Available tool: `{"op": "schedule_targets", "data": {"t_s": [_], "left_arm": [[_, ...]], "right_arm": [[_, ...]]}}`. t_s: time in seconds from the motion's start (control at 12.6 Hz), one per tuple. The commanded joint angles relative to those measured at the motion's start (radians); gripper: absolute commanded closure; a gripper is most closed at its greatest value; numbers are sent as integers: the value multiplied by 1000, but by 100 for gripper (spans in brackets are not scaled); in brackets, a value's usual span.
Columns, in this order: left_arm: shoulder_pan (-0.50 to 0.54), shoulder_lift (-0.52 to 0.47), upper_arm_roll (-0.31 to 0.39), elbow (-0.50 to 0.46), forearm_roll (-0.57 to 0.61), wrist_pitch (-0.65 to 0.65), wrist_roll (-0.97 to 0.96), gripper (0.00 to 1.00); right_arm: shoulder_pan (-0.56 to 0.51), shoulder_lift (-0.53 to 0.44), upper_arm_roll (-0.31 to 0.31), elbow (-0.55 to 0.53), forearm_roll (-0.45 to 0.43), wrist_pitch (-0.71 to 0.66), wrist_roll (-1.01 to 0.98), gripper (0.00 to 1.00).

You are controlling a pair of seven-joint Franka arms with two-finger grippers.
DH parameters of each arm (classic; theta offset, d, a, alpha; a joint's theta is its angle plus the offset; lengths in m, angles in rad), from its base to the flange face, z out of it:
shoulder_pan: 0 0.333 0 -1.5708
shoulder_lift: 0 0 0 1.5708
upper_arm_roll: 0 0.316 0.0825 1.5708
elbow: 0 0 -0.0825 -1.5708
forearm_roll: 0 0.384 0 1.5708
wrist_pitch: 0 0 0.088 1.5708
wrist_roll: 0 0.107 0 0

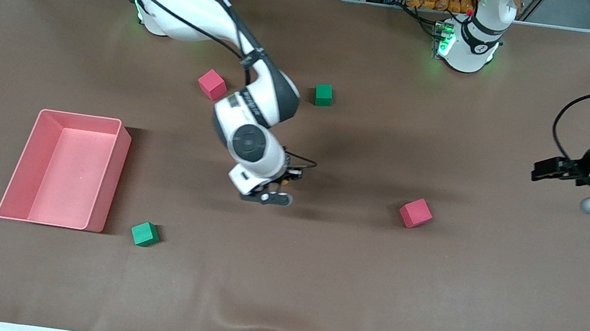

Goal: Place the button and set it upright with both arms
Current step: 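Carry the button to mid-table with the right gripper while the left gripper approaches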

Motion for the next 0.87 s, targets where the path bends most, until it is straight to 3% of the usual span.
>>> {"op": "schedule_targets", "data": {"t_s": [0.0, 0.16, 0.24, 0.32, 0.48, 0.71, 0.79], "left_arm": [[-73, 40, -10, 4, 9, 21, -114, 0], [-134, 71, -13, 6, 7, 47, -199, 0], [-168, 91, -13, 6, 7, 52, -238, 0], [-200, 115, -13, 12, 7, 52, -268, 0], [-258, 164, -13, 30, -5, 50, -335, 0], [-334, 242, -13, 61, -94, 50, -432, 0], [-355, 271, -13, 79, -117, 50, -449, 0]], "right_arm": [[15, 64, 23, 46, -67, 24, 40, 100], [23, 100, 31, 46, -79, 120, 80, 95], [25, 104, 37, 46, -84, 133, 102, 9], [35, 105, 37, 54, -105, 144, 103, 0], [8, 89, 48, 92, -112, 78, 105, 0], [-47, 39, 60, 259, -116, -218, 132, 0], [-110, -1, 65, 299, -113, -353, 129, 0]]}}
